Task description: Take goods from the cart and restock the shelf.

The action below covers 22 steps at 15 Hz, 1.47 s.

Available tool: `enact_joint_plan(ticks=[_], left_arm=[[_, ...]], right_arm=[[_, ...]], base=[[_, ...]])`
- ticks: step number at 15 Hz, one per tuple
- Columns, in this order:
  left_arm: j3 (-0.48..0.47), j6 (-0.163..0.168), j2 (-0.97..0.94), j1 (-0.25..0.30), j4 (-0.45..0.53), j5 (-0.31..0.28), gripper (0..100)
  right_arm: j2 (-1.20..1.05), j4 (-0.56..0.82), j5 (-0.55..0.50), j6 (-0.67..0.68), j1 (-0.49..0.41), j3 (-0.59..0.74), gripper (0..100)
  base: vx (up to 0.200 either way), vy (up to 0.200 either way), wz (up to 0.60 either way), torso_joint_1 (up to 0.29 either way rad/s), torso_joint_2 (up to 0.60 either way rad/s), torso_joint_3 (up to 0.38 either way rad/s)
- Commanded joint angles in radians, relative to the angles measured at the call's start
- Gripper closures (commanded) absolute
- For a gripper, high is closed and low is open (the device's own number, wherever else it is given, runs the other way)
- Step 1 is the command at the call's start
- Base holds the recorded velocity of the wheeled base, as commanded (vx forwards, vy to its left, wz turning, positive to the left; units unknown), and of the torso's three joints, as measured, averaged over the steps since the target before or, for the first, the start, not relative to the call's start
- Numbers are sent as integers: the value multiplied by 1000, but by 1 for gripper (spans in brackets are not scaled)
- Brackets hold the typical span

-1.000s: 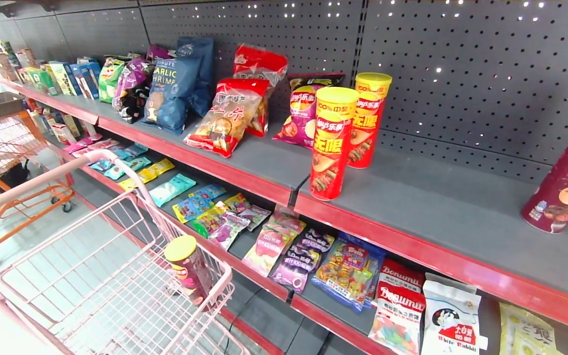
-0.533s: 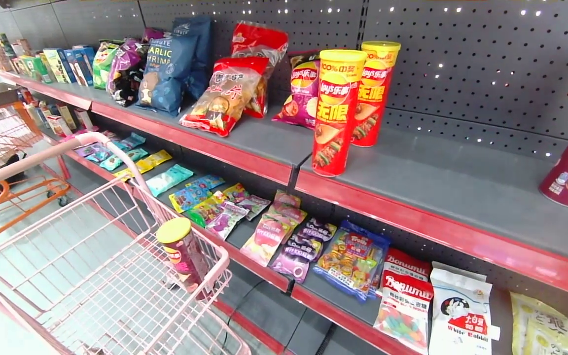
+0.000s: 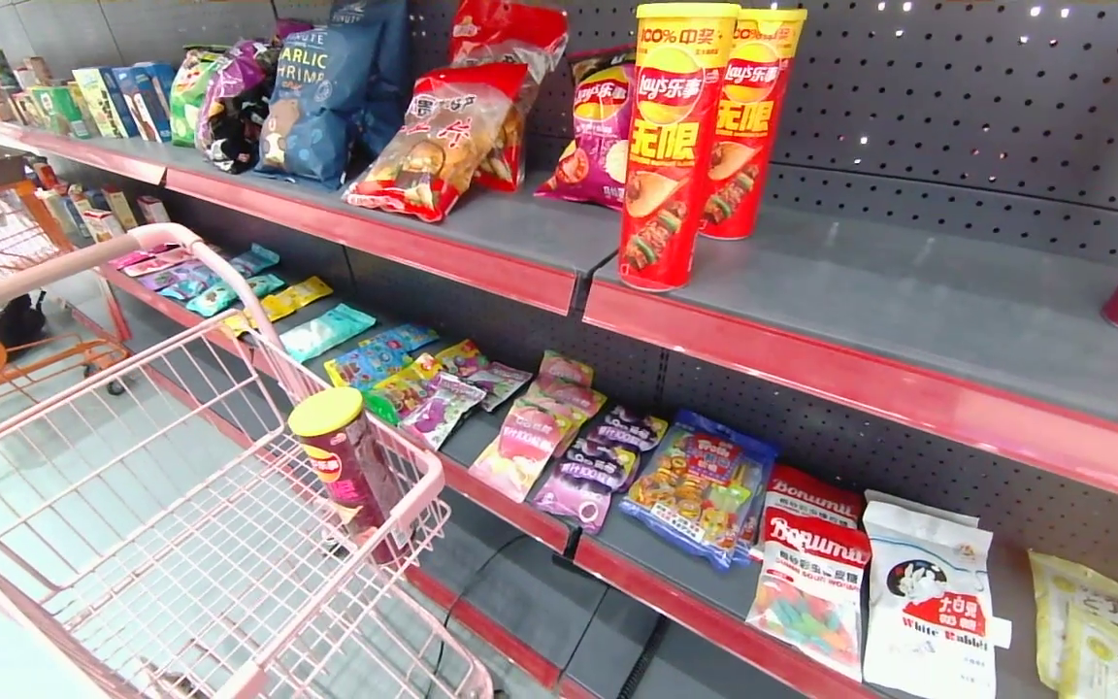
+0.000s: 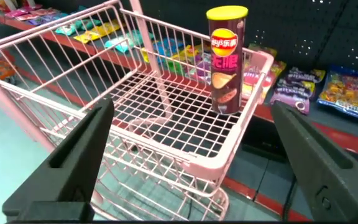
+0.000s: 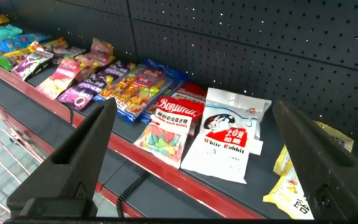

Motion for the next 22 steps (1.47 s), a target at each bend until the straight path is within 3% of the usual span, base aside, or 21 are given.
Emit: enact_joint_plan(ticks=[1, 2, 3, 4, 5, 6, 7, 8, 9, 12, 13, 15, 16, 17, 20, 22], left_arm=[[0, 1, -2, 0, -2, -6, 0], [-101, -21, 41, -13, -22, -21, 0], [-336, -108, 265, -55, -23, -21, 0], [-560, -245, 458, -69, -26, -20, 0], [-660, -282, 551, -66, -26, -18, 0], [-703, -277, 641, -54, -28, -15, 0], [-686, -243, 663, -48, -23, -17, 0], [-620, -180, 696, -48, -23, -15, 0], [-552, -153, 730, -46, -23, -11, 0], [-491, -150, 951, -20, -32, 6, 0], [-486, -151, 1081, -19, -103, 6, 0], [-422, -147, 1319, -34, -437, -9, 0], [-403, -142, 1417, -68, -582, -21, 0], [-408, -130, 1486, -91, -643, -38, 0], [-411, -59, 1583, -100, -647, -124, 0], [-422, -50, 1629, -100, -657, -141, 0]], right_arm=[[1, 0, -1, 3, 0, 0, 0], [1, 0, -1, 0, 0, 0, 0], [1, 0, -1, 0, 0, 0, 0], [1, 0, 0, -3, 0, 0, 0], [1, 0, 0, -3, 0, 0, 0], [1, 0, 0, -3, 0, 0, 0], [1, 0, -1, 0, 0, 0, 0], [1, 0, -1, 1, 0, 0, 0], [1, 0, -1, 1, 0, 0, 0], [1, -1, -1, 4, 0, 0, 0], [1, -1, 0, 4, 0, 0, 0], [1, -1, 0, 3, 0, 0, 0], [1, 0, -1, 3, 0, 0, 0], [1, 0, -1, 3, 0, 0, 0], [1, 0, 0, 1, 0, 0, 0], [1, 0, 0, 0, 0, 0, 0]], base=[[0, 0, 0, -27, 71, 51], [0, 0, 0, 0, 0, 0], [0, 0, 0, 0, 0, 0], [0, 0, 0, 0, 0, 0], [0, 0, 0, 0, 0, 0], [0, 0, 0, 0, 0, 0], [0, 0, 0, 0, 0, 0], [0, 0, 0, 0, 0, 0], [0, 0, 0, 0, 0, 0], [0, 0, 0, 0, 0, 0], [0, 0, 0, 0, 0, 0], [0, 0, 0, 0, 0, 0], [0, 0, 0, 0, 0, 0], [0, 0, 0, 0, 0, 0], [0, 0, 0, 0, 0, 0], [0, 0, 0, 0, 0, 0]])
